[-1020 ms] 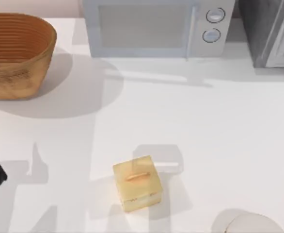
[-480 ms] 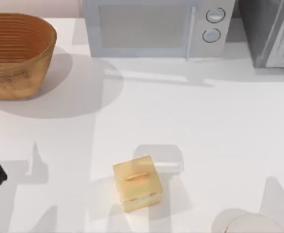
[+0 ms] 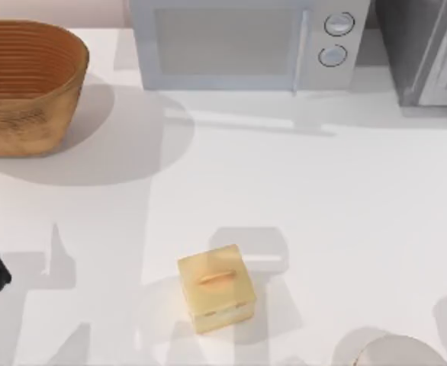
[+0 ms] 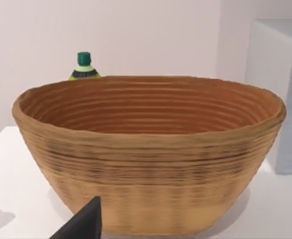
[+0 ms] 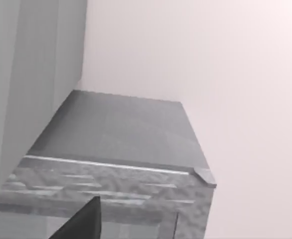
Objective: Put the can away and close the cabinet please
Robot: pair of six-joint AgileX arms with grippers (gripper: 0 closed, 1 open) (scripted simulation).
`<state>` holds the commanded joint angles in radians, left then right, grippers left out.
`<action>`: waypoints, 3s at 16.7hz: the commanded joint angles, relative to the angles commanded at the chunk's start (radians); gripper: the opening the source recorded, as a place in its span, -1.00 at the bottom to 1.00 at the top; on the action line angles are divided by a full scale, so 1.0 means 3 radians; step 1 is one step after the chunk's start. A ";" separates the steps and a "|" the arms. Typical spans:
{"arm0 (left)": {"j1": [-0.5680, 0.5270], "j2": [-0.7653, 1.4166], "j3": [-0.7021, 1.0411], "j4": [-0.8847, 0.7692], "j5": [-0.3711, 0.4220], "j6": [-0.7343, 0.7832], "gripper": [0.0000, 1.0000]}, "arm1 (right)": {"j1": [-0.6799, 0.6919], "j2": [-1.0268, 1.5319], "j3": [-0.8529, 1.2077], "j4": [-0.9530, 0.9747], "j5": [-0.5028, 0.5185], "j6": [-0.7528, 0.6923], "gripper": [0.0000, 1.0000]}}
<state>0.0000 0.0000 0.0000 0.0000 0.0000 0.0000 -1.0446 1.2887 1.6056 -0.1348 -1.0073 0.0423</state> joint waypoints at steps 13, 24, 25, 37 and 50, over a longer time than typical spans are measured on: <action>0.0000 0.0000 0.0000 0.0000 0.0000 0.0000 1.00 | 0.0044 0.0185 0.0481 -0.0834 -0.0051 -0.0067 1.00; 0.0000 0.0000 0.0000 0.0000 0.0000 0.0000 1.00 | 0.2392 0.0347 0.0524 -0.1066 0.2222 -0.0052 1.00; 0.0000 0.0000 0.0000 0.0000 0.0000 0.0000 1.00 | 0.2716 0.0337 0.0517 -0.1079 0.2547 -0.0064 1.00; 0.0000 0.0000 0.0000 0.0000 0.0000 0.0000 1.00 | 0.4969 0.0025 0.0414 -0.1023 0.4872 -0.0108 1.00; 0.0000 0.0000 0.0000 0.0000 0.0000 0.0000 1.00 | 0.4722 0.0256 0.0641 -0.0964 0.4786 -0.0149 1.00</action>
<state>0.0000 0.0000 0.0000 0.0000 0.0000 0.0000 0.3719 1.3654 1.7979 -0.4239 0.4284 -0.0025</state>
